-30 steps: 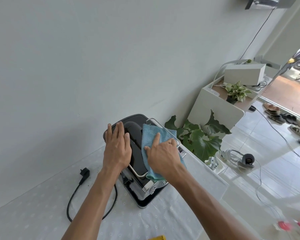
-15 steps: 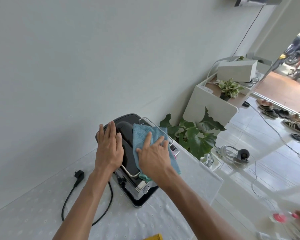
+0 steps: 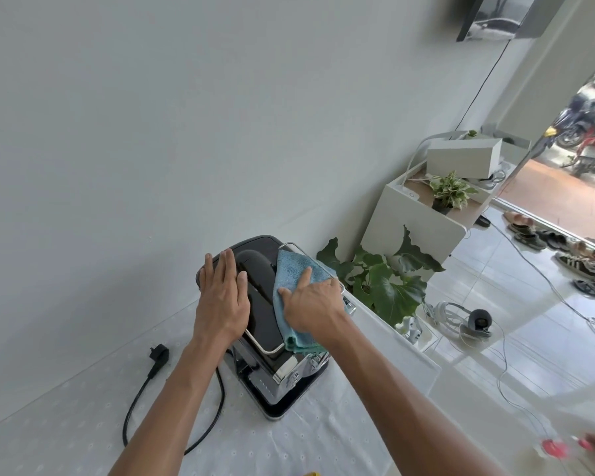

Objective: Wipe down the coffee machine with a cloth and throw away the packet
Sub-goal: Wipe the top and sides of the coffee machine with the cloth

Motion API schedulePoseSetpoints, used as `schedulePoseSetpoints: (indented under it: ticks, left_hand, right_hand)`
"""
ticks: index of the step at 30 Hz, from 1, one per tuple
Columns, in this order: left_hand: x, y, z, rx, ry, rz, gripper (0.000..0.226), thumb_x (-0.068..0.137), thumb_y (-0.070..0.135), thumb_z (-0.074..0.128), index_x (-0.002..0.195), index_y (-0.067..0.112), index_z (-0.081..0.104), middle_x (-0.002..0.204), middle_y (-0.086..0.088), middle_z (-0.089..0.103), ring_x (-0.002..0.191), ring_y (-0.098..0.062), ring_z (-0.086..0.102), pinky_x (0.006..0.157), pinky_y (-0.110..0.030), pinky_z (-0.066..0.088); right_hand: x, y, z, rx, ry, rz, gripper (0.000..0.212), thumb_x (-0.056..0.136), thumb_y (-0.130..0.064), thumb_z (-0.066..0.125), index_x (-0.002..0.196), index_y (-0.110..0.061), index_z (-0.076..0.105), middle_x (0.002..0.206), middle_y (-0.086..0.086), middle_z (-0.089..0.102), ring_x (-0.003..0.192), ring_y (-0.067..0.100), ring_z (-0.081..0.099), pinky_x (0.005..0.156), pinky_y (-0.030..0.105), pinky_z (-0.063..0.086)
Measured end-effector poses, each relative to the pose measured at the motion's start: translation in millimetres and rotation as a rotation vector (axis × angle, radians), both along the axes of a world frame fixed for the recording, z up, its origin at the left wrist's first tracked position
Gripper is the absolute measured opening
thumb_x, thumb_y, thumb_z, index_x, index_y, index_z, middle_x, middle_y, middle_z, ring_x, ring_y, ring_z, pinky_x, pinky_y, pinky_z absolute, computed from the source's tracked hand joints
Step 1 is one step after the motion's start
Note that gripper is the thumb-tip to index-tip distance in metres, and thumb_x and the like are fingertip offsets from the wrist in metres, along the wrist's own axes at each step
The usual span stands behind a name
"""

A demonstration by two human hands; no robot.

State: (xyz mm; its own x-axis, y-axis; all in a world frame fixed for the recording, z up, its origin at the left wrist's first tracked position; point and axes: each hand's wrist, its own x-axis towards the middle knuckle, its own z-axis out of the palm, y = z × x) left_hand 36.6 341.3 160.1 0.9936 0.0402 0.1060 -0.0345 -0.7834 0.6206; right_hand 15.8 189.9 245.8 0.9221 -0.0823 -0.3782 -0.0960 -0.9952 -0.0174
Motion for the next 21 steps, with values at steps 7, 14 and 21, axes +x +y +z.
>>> schedulePoseSetpoints:
  ticks: [7, 14, 21]
  left_hand:
    - [-1, -1, 0, -0.027, -0.022, 0.007, 0.057, 0.106, 0.033, 0.017, 0.157, 0.012, 0.004, 0.166, -0.003, 0.006, 0.152, -0.021, -0.011, 0.121, -0.033, -0.009]
    - [0, -1, 1, -0.028, -0.028, 0.01, 0.057, 0.106, 0.033, 0.015, 0.157, 0.011, 0.004, 0.166, -0.004, 0.006, 0.152, -0.02, -0.012, 0.123, -0.034, -0.008]
    - [1, -2, 0, -0.035, -0.039, 0.011, 0.056, 0.106, 0.031, 0.017, 0.157, 0.011, 0.006, 0.166, -0.003, 0.007, 0.152, -0.02, -0.011, 0.123, -0.034, -0.007]
  right_hand:
    - [8, 12, -7, -0.004, -0.03, -0.013, 0.063, 0.109, -0.039, 0.011, 0.157, 0.001, 0.016, 0.149, 0.035, 0.041, 0.132, 0.057, 0.045, 0.12, 0.057, 0.018]
    - [11, 8, -9, 0.074, -0.035, -0.113, 0.056, 0.11, -0.032, 0.016, 0.158, -0.004, 0.014, 0.153, 0.032, 0.039, 0.133, 0.06, 0.042, 0.12, 0.059, 0.019]
    - [14, 6, -19, 0.072, -0.027, -0.06, 0.072, 0.107, -0.046, 0.008, 0.155, 0.008, 0.007, 0.145, 0.035, 0.046, 0.137, 0.058, 0.037, 0.122, 0.057, 0.017]
